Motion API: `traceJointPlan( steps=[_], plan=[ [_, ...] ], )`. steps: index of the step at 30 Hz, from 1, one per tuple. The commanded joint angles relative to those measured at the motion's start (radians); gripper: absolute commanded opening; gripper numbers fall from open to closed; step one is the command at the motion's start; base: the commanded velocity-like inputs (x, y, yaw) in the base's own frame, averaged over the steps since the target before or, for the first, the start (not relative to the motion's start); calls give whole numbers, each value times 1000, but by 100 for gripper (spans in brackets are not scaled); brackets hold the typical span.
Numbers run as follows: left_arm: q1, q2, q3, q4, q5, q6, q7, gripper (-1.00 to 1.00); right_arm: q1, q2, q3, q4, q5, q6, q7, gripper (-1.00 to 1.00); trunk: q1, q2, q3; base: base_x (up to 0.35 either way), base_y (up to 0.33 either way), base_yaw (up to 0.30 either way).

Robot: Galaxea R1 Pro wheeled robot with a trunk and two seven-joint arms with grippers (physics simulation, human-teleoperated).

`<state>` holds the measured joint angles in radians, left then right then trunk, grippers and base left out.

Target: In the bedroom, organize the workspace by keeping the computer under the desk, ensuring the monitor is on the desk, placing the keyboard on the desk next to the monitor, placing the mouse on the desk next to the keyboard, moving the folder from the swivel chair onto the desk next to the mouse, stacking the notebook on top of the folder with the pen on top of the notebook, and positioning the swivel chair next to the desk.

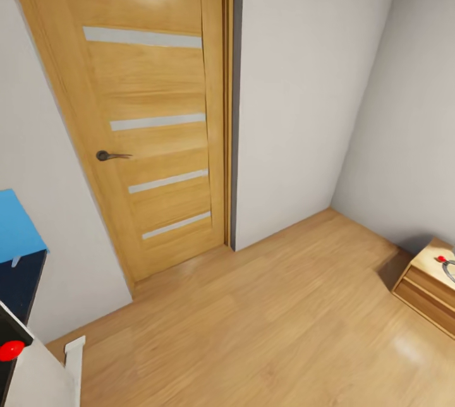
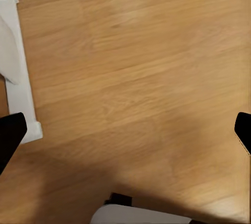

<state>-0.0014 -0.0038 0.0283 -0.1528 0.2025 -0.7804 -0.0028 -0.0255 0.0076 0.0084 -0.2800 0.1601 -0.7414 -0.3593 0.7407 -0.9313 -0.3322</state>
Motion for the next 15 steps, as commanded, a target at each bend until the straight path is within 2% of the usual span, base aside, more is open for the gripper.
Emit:
traceJointPlan(
  steps=[1,8,15],
  plan=[
    [0,0,2,-1,0,-2,0,100,-1,0,1,1,10,1,-10,100,1,-1,-2,306,-182,143],
    [0,-1,2,-1,0,-2,0,100,-1,0,1,0,10,0,-10,100,1,-1,-11,306,-181,180],
    [0,-1,2,-1,0,-2,0,100,-1,0,1,1,10,0,-10,100,1,-1,-13,305,-182,258]
  ],
)
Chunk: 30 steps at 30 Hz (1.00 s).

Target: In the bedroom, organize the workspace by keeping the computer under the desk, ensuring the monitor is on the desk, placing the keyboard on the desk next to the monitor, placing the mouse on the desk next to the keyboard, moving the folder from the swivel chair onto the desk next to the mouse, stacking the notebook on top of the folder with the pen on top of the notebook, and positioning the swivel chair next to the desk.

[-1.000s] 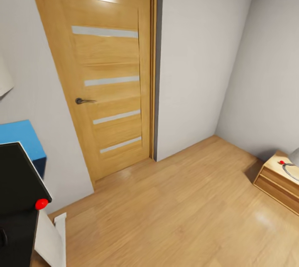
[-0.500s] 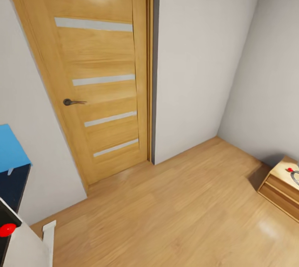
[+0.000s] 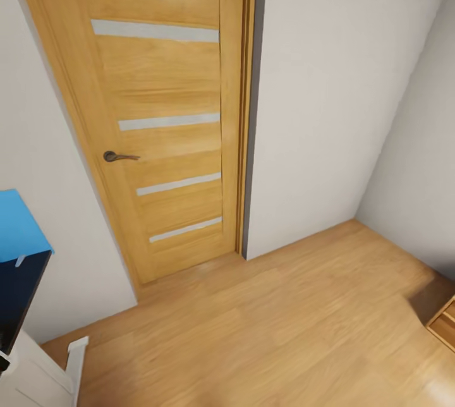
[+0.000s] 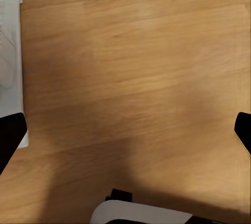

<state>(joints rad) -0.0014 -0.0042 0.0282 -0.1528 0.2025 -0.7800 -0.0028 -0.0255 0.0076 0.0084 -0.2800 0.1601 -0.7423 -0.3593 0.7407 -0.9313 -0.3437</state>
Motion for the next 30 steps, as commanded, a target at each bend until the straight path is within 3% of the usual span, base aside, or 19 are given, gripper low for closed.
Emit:
traceJointPlan(
  steps=[1,12,30],
  plan=[
    [0,0,2,-1,0,-2,0,100,-1,0,1,0,10,0,-10,100,1,-1,-1,302,-185,274],
    [0,1,2,-1,0,-1,0,100,-1,2,2,-1,12,-3,-18,100,1,-1,-1,276,-186,281],
    [0,1,9,-1,4,-7,5,100,-1,5,2,1,15,-54,-21,100,1,-1,-1,90,-79,286]
  ],
)
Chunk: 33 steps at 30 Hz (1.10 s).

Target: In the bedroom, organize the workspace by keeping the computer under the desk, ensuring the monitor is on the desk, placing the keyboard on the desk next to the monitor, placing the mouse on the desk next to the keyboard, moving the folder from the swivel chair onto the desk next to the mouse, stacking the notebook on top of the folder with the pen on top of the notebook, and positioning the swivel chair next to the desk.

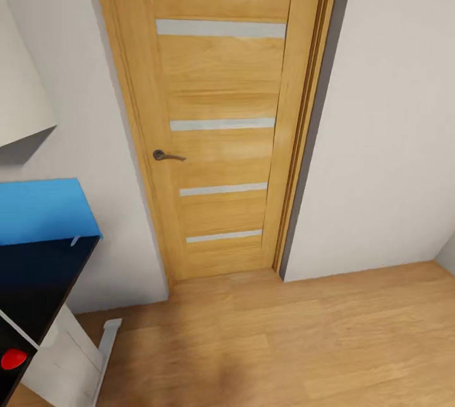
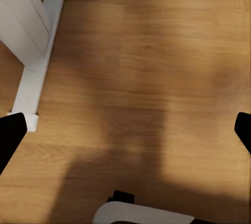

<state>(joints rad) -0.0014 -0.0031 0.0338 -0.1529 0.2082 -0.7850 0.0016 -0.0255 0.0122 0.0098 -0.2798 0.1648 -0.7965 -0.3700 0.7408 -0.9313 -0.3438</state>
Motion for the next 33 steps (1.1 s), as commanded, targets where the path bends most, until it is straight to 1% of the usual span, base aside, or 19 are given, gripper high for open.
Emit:
traceJointPlan(
  steps=[1,7,18,22,30,33],
  plan=[
    [0,-1,3,-1,-1,-2,0,100,-1,0,1,1,10,0,-10,100,1,-1,-1,242,-229,286],
    [0,-1,4,-1,-1,-3,0,100,-1,-1,1,1,11,1,-9,100,1,-1,-1,209,-181,253],
    [0,1,5,-1,-2,-5,0,100,-1,-4,0,2,13,-1,-3,100,1,-1,-1,26,-30,74],
    [0,0,4,-1,-2,-4,-2,100,-1,-3,-1,2,13,-1,-3,100,1,-1,-1,1,-93,223],
    [0,0,3,-1,-3,-4,-5,100,-1,-3,-1,2,13,-1,-3,100,1,-1,-1,0,-255,265],
    [0,1,2,-1,-4,-4,-7,100,-1,-3,-1,2,13,-1,-3,100,1,-1,-1,0,-96,273]
  ],
)
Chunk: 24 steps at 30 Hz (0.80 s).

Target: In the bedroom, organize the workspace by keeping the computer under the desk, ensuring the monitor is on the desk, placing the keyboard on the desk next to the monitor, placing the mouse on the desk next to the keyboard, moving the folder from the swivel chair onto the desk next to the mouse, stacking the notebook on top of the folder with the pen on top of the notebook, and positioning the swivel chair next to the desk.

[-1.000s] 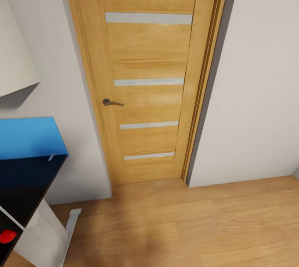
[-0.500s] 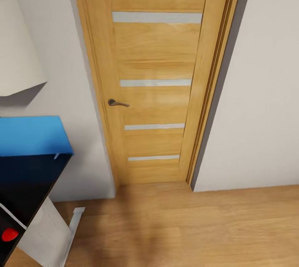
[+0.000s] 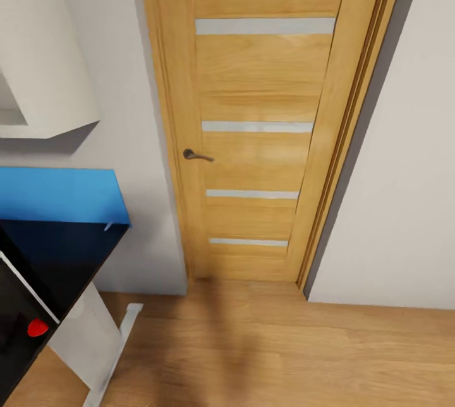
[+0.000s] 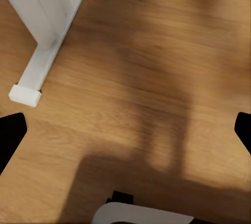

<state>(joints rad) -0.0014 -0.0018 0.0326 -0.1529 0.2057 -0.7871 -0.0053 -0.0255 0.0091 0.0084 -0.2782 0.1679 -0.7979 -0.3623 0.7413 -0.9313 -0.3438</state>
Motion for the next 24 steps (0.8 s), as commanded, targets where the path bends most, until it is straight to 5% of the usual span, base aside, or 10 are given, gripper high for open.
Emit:
traceJointPlan(
  steps=[1,24],
  plan=[
    [0,0,3,-1,-1,-2,-1,100,-1,0,1,1,10,0,-10,100,0,-1,-1,0,-44,275],
    [0,8,3,-1,-2,-3,-4,100,-1,5,4,1,11,1,-14,100,0,-1,-5,0,-4,265]
  ],
)
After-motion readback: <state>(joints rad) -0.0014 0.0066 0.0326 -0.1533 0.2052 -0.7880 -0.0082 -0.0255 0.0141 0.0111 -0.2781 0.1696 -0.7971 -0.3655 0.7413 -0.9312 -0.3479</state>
